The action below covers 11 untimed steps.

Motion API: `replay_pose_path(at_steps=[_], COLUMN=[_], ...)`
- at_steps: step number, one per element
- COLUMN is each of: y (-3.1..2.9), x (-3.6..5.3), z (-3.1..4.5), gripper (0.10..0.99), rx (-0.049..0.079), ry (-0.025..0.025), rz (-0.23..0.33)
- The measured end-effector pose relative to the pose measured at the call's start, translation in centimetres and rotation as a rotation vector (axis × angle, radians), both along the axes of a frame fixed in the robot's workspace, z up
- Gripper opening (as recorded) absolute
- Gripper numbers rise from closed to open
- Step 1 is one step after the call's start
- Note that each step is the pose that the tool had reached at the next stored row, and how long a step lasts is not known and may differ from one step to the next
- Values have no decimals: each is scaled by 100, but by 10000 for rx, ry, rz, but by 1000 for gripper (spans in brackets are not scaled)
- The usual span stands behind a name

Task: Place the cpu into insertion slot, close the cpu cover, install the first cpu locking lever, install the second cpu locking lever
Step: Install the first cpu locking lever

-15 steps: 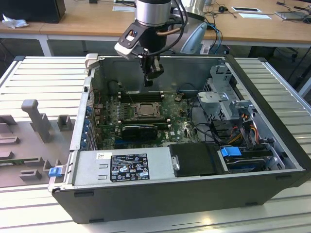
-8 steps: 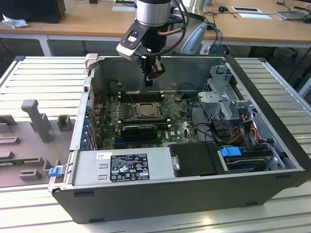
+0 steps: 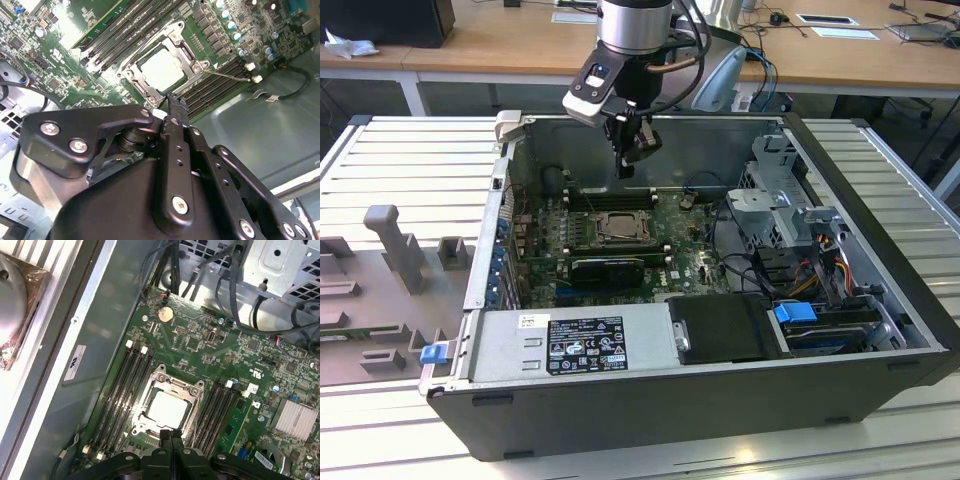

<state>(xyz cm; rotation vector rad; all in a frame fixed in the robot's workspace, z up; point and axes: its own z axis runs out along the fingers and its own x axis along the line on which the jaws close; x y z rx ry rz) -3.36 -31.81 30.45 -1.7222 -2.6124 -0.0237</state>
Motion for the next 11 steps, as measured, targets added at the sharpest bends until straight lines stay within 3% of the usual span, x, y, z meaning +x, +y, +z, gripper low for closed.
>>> replay_pose_path(at_steps=[11], y=[0], x=[-1], z=[-1], gripper=[106], rx=[0], ry=[-1], rz=[2008])
